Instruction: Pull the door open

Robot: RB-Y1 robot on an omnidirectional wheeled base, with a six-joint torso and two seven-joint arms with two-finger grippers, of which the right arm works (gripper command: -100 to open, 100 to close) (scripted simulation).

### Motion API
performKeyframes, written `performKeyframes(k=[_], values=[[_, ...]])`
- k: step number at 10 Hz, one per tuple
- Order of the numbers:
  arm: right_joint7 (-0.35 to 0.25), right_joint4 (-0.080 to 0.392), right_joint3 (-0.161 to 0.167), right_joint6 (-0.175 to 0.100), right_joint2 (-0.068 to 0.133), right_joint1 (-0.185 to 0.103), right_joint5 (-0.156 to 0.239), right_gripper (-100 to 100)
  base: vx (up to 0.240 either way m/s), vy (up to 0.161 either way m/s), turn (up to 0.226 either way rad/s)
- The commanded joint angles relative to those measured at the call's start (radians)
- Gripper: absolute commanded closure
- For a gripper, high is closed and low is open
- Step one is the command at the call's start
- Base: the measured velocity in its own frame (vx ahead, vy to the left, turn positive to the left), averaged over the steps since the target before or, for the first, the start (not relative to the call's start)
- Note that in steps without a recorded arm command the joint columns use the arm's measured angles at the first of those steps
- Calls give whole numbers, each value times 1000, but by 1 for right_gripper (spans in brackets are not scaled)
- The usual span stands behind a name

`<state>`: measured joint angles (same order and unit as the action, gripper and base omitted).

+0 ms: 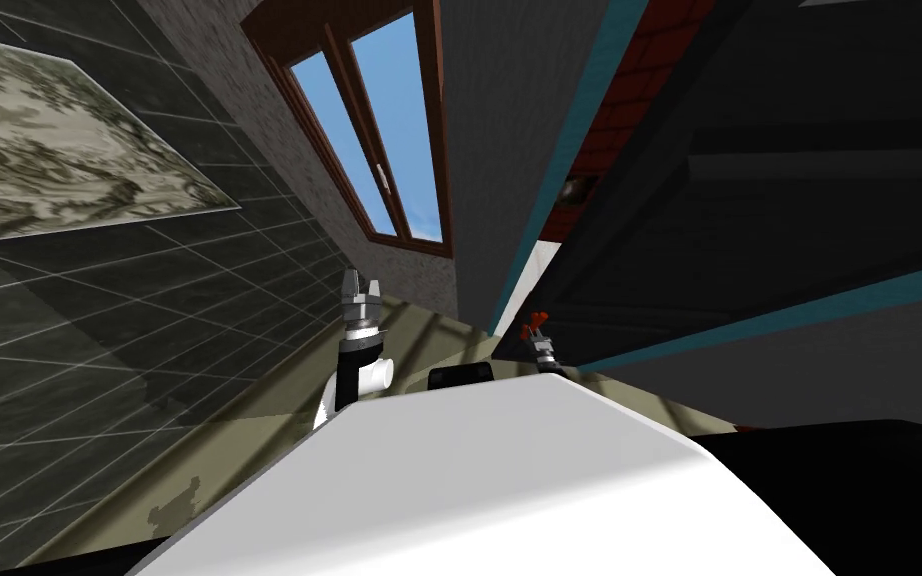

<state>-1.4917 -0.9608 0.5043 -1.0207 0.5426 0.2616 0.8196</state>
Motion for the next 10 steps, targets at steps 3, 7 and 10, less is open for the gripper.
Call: performKeyframes(k=[3, 7, 10], values=[[-24, -1, 27, -25, 21, 13, -13, 100, -206, -29, 93], [-77, 23, 82, -91, 59, 35, -37, 100, -235, -32, 147], [-108, 37, 113, -131, 84, 46, -51, 100, -229, -49, 140]])
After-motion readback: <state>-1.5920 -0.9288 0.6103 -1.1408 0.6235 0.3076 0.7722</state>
